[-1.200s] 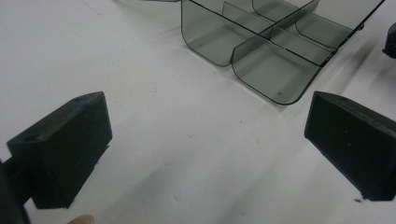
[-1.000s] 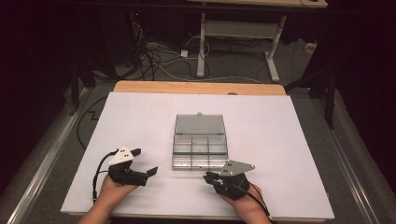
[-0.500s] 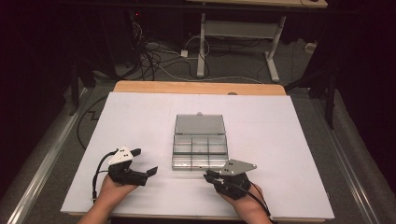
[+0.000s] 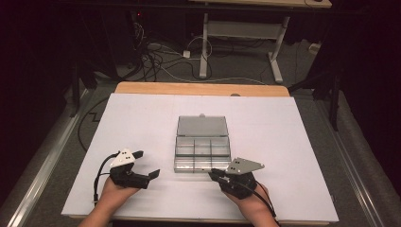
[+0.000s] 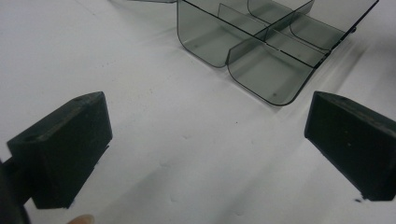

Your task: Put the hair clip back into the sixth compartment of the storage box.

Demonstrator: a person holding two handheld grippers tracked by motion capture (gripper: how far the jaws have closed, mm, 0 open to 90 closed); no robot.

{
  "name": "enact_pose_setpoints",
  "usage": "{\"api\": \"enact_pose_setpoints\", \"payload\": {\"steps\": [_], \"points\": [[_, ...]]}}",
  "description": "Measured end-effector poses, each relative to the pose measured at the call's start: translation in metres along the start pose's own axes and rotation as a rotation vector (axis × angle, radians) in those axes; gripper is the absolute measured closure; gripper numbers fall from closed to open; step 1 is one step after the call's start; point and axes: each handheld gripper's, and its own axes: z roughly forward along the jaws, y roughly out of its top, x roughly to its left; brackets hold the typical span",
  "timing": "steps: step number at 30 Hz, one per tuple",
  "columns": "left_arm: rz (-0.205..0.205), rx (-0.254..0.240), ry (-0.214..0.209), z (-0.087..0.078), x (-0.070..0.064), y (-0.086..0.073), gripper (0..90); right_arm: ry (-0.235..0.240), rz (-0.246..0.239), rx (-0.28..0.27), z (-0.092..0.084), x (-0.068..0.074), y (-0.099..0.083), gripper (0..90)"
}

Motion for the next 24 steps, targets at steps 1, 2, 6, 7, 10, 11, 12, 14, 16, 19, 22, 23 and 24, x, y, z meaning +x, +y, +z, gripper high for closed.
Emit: {"api": "enact_pose_setpoints", "payload": {"steps": [1, 2, 6, 7, 10, 11, 12, 14, 16, 19, 22, 23, 24], "points": [[0.000, -0.001, -0.001, 0.000, 0.000, 0.000, 0.2, 0.000, 0.001, 0.002, 0.001, 0.000, 0.001, 80.4], [-0.003, -0.002, -0.001, 0.000, 0.000, 0.000, 0.2, 0.001, 0.001, 0.003, 0.001, -0.001, 0.001, 80.4], [-0.002, -0.001, -0.001, 0.000, 0.000, 0.000, 0.2, 0.002, -0.001, 0.009, 0.006, -0.003, 0.004, 80.5], [-0.003, -0.002, -0.001, 0.000, 0.000, 0.000, 0.2, 0.001, -0.002, 0.008, 0.007, -0.004, 0.005, 80.5], [-0.003, -0.002, -0.003, 0.000, 0.000, 0.000, 0.2, 0.002, 0.003, 0.010, 0.011, -0.005, 0.006, 80.5], [-0.002, -0.001, -0.002, 0.000, 0.000, 0.000, 0.2, 0.002, 0.003, 0.013, 0.012, -0.005, 0.007, 80.5], [0.000, -0.001, -0.002, 0.000, 0.000, 0.000, 0.2, 0.002, 0.003, 0.013, 0.013, -0.006, 0.007, 80.4], [0.000, 0.000, -0.002, 0.000, 0.000, 0.000, 0.2, 0.002, 0.002, 0.014, 0.015, -0.007, 0.009, 80.5], [0.001, 0.000, -0.002, 0.000, 0.000, 0.000, 0.2, 0.001, 0.002, 0.016, 0.016, -0.008, 0.011, 80.4], [-0.002, -0.002, -0.005, 0.000, 0.000, 0.000, 0.2, -0.001, 0.001, 0.018, 0.018, -0.009, 0.014, 80.4], [-0.009, -0.004, -0.008, 0.000, 0.001, 0.000, 0.2, -0.003, -0.004, 0.020, 0.021, -0.010, 0.016, 80.4], [-0.008, -0.004, -0.007, 0.000, 0.001, 0.000, 0.2, -0.004, -0.006, 0.020, 0.022, -0.011, 0.017, 80.5], [-0.007, -0.005, -0.007, 0.000, 0.001, 0.000, 0.2, -0.004, -0.004, 0.020, 0.023, -0.011, 0.018, 80.4]]}}
